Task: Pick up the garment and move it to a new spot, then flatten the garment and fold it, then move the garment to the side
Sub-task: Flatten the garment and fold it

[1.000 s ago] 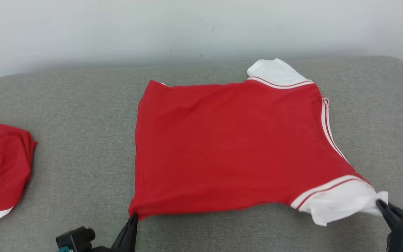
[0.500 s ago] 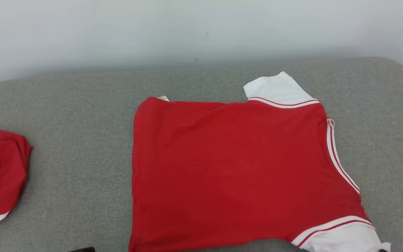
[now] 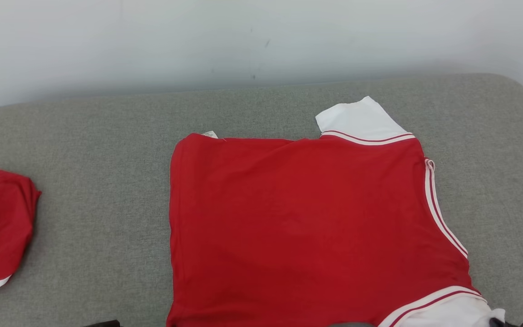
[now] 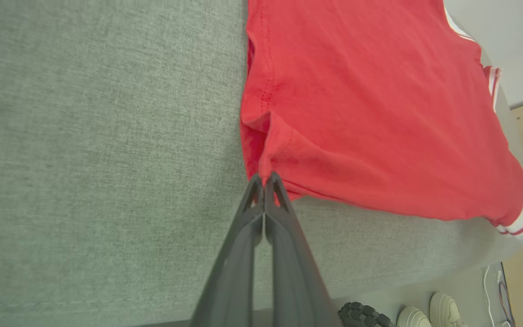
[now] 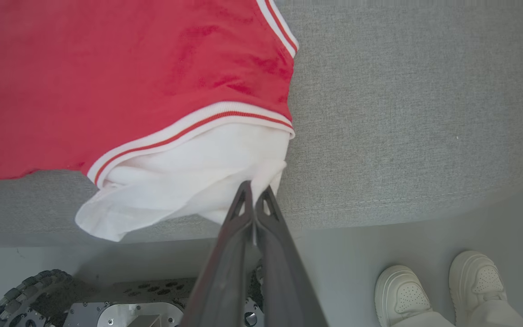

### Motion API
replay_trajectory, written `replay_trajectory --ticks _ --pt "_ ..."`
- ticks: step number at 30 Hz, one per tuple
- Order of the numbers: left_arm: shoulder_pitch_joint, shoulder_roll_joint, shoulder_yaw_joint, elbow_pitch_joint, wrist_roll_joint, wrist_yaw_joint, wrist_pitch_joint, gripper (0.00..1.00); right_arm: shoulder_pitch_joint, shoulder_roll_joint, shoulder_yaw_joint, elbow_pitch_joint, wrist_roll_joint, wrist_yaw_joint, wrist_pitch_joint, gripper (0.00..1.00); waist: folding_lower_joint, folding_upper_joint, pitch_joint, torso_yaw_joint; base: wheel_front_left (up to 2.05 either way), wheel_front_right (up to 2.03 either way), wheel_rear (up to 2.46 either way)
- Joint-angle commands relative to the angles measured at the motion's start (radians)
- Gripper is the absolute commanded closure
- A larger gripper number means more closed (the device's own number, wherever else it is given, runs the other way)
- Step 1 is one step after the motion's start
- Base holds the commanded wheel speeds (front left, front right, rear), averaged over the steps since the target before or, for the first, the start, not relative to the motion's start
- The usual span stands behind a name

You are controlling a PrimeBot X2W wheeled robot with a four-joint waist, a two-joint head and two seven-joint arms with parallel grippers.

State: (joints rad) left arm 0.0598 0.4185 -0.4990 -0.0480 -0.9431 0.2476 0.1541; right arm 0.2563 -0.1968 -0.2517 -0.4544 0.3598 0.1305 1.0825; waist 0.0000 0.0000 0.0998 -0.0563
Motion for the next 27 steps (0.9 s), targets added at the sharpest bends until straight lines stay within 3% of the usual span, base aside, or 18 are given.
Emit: replay_trajectory --ticks 1,9,14,23,27 --pt "-0.007 0.005 0.002 -0.004 -0.001 0.004 -0.002 1.0 -0.012 -0.009 0.001 0.003 0.002 0.001 -0.009 1.0 0.0 0.0 0.0 -0.001 0.0 0.0 0.0" --pt "-0.032 -0.01 0.019 -0.014 -0.005 -0.001 -0.027 1.0 -0.06 -0.038 0.036 0.034 0.007 0.001 -0.141 1.0 0.0 0.0 0.002 -0.001 0.0 0.0 0.0" --pt "-0.118 -0.02 0.047 -0.02 -0.022 -0.036 -0.028 1.0 -0.16 -0.114 0.085 0.05 -0.003 0.001 -0.257 1.0 0.0 0.0 0.023 -0.004 0.0 0.0 0.0" --pt "-0.537 0.024 0.067 0.115 0.066 -0.11 0.034 1.0 -0.591 -0.297 0.311 0.208 0.044 0.001 -0.374 1.0 0.0 0.0 0.156 -0.046 0.0 0.0 0.0" --pt "-0.734 0.031 0.073 0.185 0.095 -0.139 0.06 1.0 -0.808 -0.349 0.421 0.304 0.062 0.001 -0.413 1.0 0.0 0.0 0.237 -0.069 0.0 0.0 0.0"
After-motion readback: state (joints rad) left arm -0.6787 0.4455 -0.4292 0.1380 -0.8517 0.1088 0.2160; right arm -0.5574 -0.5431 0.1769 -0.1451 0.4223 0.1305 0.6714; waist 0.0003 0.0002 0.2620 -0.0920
